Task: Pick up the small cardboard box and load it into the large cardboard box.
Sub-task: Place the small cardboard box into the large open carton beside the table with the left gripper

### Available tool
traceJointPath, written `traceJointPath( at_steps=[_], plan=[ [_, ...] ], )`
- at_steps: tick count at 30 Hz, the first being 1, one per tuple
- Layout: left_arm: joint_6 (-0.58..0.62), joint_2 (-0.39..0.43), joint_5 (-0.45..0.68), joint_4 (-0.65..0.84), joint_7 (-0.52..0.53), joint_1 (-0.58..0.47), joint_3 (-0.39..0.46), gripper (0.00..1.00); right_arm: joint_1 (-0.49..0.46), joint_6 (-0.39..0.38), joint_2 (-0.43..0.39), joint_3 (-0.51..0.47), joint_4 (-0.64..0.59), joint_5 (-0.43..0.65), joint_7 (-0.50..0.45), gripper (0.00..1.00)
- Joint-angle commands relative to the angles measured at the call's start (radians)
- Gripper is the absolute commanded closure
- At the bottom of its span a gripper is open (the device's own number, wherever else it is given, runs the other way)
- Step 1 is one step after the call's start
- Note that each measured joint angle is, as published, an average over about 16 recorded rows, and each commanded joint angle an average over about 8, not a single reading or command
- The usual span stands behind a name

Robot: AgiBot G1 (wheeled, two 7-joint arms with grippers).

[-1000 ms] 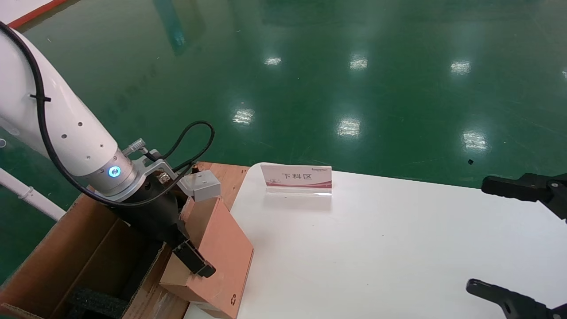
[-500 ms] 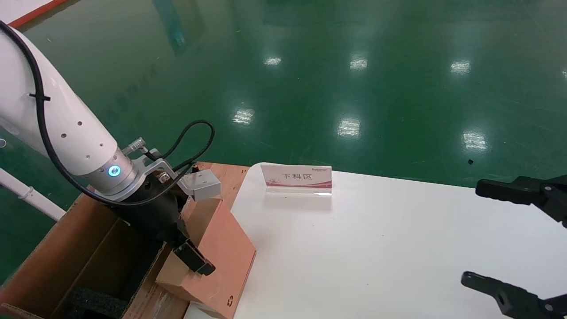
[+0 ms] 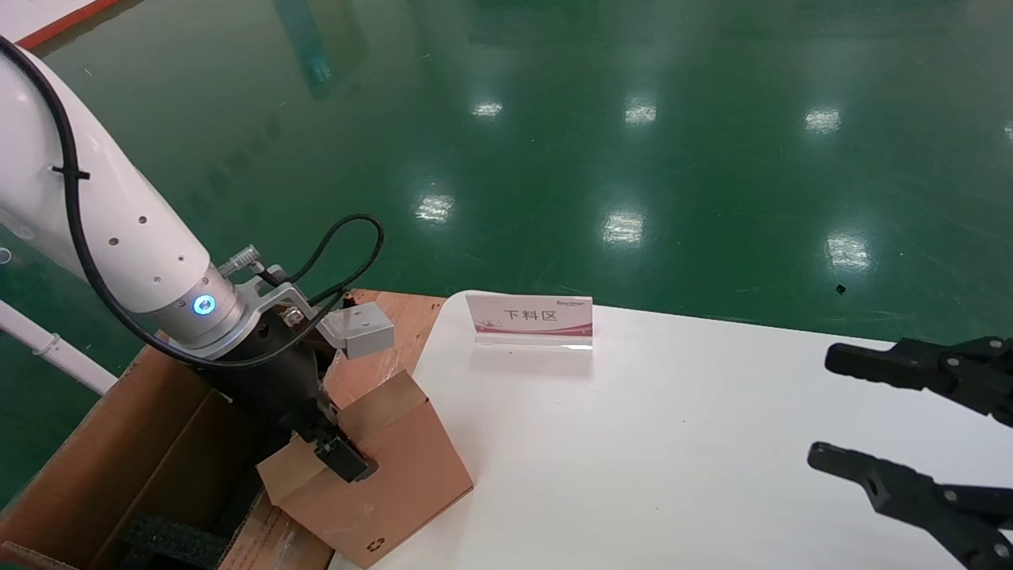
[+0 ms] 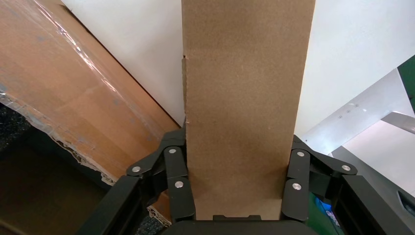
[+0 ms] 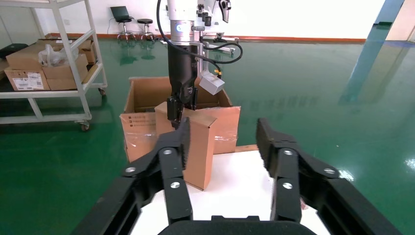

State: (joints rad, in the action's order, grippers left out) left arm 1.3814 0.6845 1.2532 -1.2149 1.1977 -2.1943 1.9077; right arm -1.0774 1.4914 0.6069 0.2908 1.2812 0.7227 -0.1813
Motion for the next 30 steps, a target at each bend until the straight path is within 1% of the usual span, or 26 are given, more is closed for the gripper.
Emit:
traceJointPath(
  at_steps=[1,4,8,15,21,25,30],
  plan=[
    [0.0,0.0,0.0,0.0,0.0,0.001,0.001,1.0,0.0,0.0,0.0,0.0,0.0,0.0,0.0,1.0],
    [0.0,-0.001,0.002,0.001,0.0,-0.007,-0.002,1.0,0.0,0.0,0.0,0.0,0.0,0.0,0.0,1.0],
    [0.009,-0.013,-0.001,0.002,-0.006,-0.051,-0.021,1.0,0.0,0.0,0.0,0.0,0.0,0.0,0.0,1.0],
    [0.055,-0.044,-0.01,0.03,-0.041,-0.196,-0.081,1.0,-0.001,0.0,0.0,0.001,-0.001,0.0,0.001,1.0],
    [0.134,-0.043,0.012,0.093,-0.073,-0.328,-0.114,1.0,-0.001,0.0,0.0,0.001,-0.001,-0.001,0.001,1.0],
    [0.186,-0.038,0.043,0.141,-0.083,-0.405,-0.103,1.0,-0.001,0.0,0.0,0.001,-0.001,-0.001,0.001,1.0],
    [0.21,-0.05,0.062,0.184,-0.085,-0.502,-0.054,1.0,-0.001,0.0,0.0,0.002,-0.001,-0.001,0.001,1.0]
  ],
)
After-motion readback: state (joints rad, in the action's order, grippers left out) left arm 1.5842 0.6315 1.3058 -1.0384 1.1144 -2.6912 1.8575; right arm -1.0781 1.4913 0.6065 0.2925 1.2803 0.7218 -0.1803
